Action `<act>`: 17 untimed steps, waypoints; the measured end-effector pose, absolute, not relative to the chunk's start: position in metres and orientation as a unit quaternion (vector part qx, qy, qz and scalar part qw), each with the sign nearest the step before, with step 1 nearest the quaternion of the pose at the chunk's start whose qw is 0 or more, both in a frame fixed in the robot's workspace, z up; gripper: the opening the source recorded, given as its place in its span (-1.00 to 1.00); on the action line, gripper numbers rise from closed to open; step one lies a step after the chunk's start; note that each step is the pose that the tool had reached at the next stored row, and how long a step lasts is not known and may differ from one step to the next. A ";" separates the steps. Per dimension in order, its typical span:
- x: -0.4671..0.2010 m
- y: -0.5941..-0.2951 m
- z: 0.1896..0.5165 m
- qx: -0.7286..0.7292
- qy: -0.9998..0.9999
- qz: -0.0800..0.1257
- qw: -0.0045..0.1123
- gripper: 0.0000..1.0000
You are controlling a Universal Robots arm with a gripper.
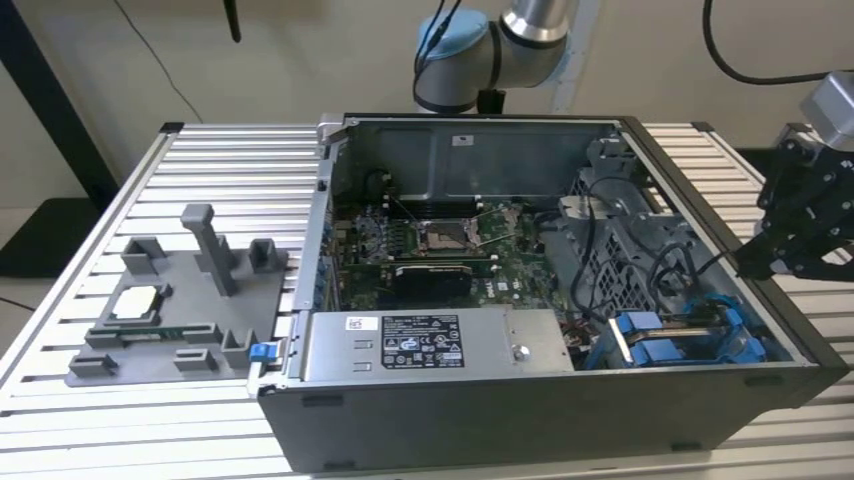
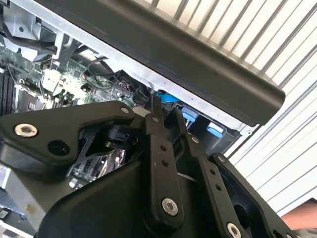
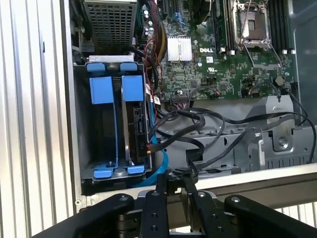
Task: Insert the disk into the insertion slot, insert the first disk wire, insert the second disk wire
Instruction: 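Insert the second disk wire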
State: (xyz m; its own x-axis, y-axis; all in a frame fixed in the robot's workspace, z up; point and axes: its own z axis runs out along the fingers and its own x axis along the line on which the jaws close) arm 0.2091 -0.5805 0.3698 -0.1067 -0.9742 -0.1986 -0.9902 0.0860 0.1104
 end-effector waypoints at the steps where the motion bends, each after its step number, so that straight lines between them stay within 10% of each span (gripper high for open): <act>1: 0.209 -0.581 0.370 -0.667 0.736 0.108 0.037 1.00; 11: 0.209 -0.582 0.370 -0.667 0.736 0.108 0.037 1.00; 12: 0.209 -0.582 0.370 -0.667 0.736 0.108 0.037 -1.00; 17: 0.209 -0.582 0.370 -0.667 0.736 0.108 0.037 -1.00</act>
